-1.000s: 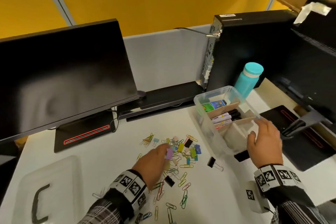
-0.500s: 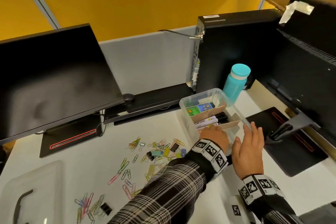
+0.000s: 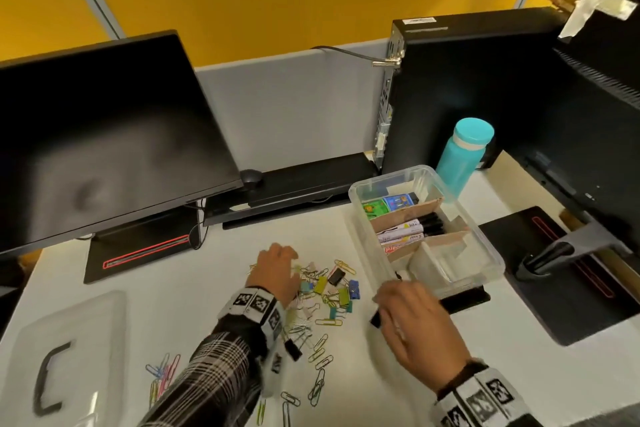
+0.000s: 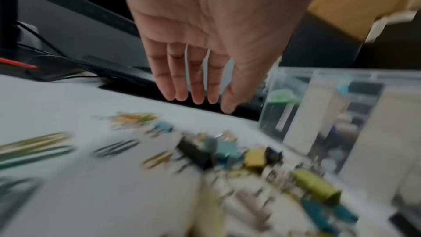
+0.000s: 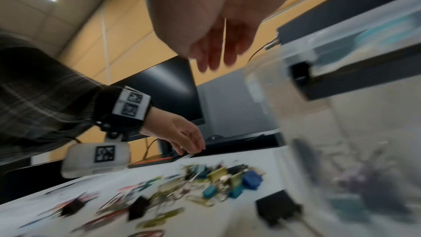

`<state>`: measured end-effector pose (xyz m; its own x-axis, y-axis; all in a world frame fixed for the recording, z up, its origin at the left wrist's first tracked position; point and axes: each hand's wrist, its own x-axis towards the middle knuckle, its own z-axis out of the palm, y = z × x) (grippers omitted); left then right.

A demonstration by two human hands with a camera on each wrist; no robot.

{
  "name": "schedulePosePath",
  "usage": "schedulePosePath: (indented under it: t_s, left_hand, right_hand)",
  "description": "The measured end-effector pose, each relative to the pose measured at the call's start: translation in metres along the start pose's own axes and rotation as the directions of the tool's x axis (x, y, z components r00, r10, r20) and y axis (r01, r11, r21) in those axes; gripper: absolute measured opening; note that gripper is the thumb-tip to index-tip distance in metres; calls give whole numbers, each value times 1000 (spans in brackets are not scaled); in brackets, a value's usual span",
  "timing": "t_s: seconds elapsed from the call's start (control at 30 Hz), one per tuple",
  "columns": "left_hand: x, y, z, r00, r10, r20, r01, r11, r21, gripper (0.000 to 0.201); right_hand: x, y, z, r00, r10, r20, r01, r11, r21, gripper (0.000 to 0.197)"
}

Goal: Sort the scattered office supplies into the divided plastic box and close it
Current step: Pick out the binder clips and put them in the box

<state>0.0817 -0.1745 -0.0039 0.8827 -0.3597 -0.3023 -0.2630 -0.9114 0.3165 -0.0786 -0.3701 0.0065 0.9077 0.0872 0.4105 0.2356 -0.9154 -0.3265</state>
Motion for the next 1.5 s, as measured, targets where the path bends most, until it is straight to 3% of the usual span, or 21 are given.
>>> schedulePosePath:
  t_s: [0.07,0.17,0.23,0.33,0.4,0.5,0.57,0.67,0.8,0.93,1.0,1.23,1.4,1.5]
  left_hand:
    - [4,-19,13,991,-51,125,42,997,72,46]
    - [7,-27,26,978,-63,201,54,997,52,55]
    - [10,-24,31,979,-51,196,35,996,85,54]
    - [15,-15,34,982,-33,187,-1,983,182,49]
    - [18,-15,35,981,-42,191,3,980,200,43]
    - [17,-25,37,980,-63,190,28,983,180,40]
    - [15,-37,39,983,-48,178,18,986,168,39]
    - [10,-53,38,986,-37,160,22,995,96,31]
    - [4,-65,35,990,-66,127,69,997,-22,19]
    - [0,-71,32,986,-80,143,99,986,-136,20]
    - [-1,-75,29,984,-81,159,109,978,-177,22]
    - [-6,-94,17,981,-169,94,193,890,-413,13]
    - [-12,-101,8,975,-214,51,203,786,-584,17]
    - [-12,-104,5,967,-230,111,241,672,-700,13]
  right_hand:
    - [-3,-9,24,979,67,194,-63,998,-27,19]
    - [-12,-9,62,860,331,388,-293,943,-156,57]
    - [-20,-4,80,779,448,439,-373,893,-251,61]
    - [-23,-7,88,725,525,445,-415,849,-327,50]
    - [-20,-9,89,729,512,454,-434,859,-272,45]
    - [-17,-9,83,757,489,433,-521,852,-52,36]
    - [-16,-12,78,782,484,393,-582,792,184,34]
    - [-5,-16,76,769,507,388,-638,639,430,38]
    - [26,-17,89,764,544,347,-641,698,318,31]
    - [45,-14,106,689,596,413,-648,762,-17,33]
    - [46,-12,110,659,607,443,-647,758,-76,28]
    - [32,-5,111,717,554,423,-630,775,54,4]
    - [21,-10,100,708,570,416,-699,647,304,15]
    - [21,-18,87,718,556,419,-696,591,407,16]
